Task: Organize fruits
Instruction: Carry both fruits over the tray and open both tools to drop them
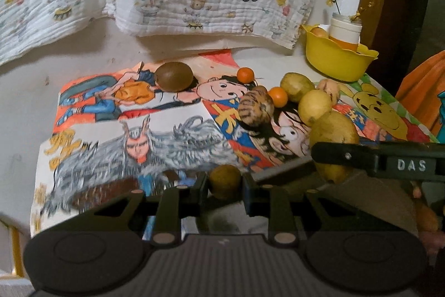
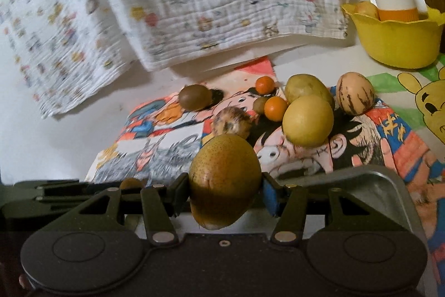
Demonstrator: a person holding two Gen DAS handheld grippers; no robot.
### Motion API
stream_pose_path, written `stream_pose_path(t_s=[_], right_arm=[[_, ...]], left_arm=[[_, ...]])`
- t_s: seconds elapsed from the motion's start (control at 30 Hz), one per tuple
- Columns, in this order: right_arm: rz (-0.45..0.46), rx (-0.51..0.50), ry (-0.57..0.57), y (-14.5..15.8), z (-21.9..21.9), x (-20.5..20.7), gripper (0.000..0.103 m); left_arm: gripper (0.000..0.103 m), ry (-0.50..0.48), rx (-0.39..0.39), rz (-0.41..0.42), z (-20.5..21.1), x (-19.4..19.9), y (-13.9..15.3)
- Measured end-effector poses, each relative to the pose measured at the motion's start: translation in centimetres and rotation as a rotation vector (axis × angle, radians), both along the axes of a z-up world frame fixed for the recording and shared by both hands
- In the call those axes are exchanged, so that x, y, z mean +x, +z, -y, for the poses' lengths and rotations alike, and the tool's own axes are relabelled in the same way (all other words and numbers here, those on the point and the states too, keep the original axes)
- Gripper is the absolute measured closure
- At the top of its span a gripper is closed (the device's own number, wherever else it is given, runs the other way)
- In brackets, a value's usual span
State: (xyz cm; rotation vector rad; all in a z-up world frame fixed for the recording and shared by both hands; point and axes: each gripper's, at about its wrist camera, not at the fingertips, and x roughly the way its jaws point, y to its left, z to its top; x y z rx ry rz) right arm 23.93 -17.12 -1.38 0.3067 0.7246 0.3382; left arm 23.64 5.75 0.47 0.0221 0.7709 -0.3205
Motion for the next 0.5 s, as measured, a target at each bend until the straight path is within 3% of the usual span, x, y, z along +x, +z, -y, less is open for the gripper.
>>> stream_pose_path(t_s=[0.27, 0.5], right_arm=[[0.010, -0.054, 0.111, 0.4, 0.3, -5.4, 0.047], [-0.034, -0.070, 0.158, -0.2, 0.5, -8.9, 0.047]], left_arm=[[0.075, 0.016, -0.024, -0.009, 0.1, -5.1, 0.5], [0.075, 0.008, -0.038, -0.026, 0.9, -9.0, 0.3]])
